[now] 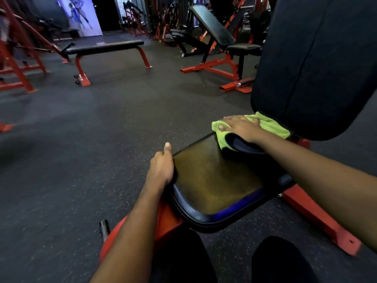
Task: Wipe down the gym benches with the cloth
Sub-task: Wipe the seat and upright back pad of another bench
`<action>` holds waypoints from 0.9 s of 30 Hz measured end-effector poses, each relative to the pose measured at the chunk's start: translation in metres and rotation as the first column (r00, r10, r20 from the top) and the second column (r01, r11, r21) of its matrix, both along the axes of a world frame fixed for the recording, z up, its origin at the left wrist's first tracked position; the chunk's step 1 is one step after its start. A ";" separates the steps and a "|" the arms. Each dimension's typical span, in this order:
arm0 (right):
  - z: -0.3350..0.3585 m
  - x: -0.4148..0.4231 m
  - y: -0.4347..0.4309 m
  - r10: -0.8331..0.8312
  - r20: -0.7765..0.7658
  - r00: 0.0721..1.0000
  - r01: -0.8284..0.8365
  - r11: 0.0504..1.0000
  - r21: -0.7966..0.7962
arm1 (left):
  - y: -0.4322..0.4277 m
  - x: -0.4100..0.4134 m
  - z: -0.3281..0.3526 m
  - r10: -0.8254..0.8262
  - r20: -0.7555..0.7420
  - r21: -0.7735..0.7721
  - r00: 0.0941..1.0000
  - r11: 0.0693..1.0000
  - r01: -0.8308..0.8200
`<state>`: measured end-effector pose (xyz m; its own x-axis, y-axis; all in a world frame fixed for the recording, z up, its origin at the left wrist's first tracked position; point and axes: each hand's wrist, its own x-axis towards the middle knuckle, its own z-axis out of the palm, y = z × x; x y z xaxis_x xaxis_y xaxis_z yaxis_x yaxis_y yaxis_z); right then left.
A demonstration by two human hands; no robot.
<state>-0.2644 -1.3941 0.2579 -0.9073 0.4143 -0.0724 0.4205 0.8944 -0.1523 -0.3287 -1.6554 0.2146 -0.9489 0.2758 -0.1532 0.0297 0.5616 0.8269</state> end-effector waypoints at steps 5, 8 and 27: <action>0.007 -0.026 -0.011 -0.064 0.063 0.996 0.062 0.997 0.038 | -0.001 0.004 0.002 -0.004 -0.010 0.001 1.000 1.000 0.004; 0.005 0.001 -0.013 -0.092 -0.019 0.996 0.092 0.996 0.003 | -0.002 0.007 0.005 -0.019 -0.022 0.000 1.000 1.000 0.019; -0.017 0.121 -0.041 -0.378 -0.142 0.915 0.393 0.914 0.099 | -0.004 0.015 0.011 -0.002 -0.013 -0.005 1.000 1.000 0.002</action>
